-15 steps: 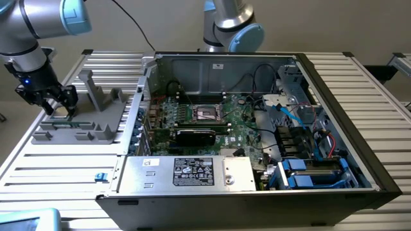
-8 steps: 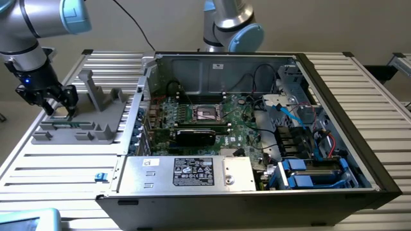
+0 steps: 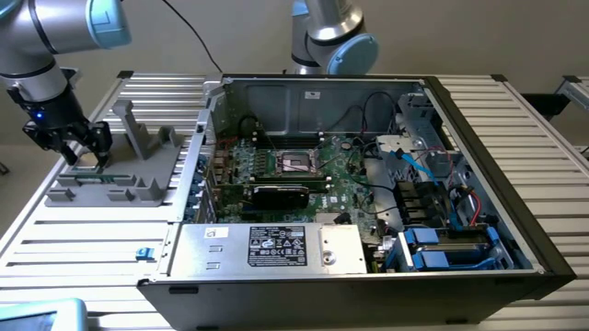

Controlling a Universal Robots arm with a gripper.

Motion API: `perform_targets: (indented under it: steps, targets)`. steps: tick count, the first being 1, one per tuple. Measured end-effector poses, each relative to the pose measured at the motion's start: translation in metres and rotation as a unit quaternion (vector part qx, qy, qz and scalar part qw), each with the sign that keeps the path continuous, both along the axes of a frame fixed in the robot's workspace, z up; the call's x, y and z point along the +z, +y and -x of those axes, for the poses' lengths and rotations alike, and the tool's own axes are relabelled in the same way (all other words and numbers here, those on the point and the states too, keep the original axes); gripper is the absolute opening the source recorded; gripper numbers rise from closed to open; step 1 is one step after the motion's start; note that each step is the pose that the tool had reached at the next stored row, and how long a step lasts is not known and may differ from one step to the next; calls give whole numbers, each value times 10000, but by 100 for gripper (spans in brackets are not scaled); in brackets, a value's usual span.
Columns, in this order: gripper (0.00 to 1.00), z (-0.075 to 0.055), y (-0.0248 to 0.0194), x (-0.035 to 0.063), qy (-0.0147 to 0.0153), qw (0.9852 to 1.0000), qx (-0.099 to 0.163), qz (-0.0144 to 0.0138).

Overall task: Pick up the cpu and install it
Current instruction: 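Pick up the cpu and move it towards the insertion slot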

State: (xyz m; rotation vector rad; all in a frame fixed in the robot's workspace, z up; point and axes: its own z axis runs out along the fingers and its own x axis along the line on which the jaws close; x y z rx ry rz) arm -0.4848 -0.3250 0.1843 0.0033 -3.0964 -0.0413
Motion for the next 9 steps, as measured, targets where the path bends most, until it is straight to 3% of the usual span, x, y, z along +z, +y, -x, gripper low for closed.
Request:
perform_targets:
  steps: [9]
  targets:
    - [67, 0, 1, -7, 17, 10000, 0, 0]
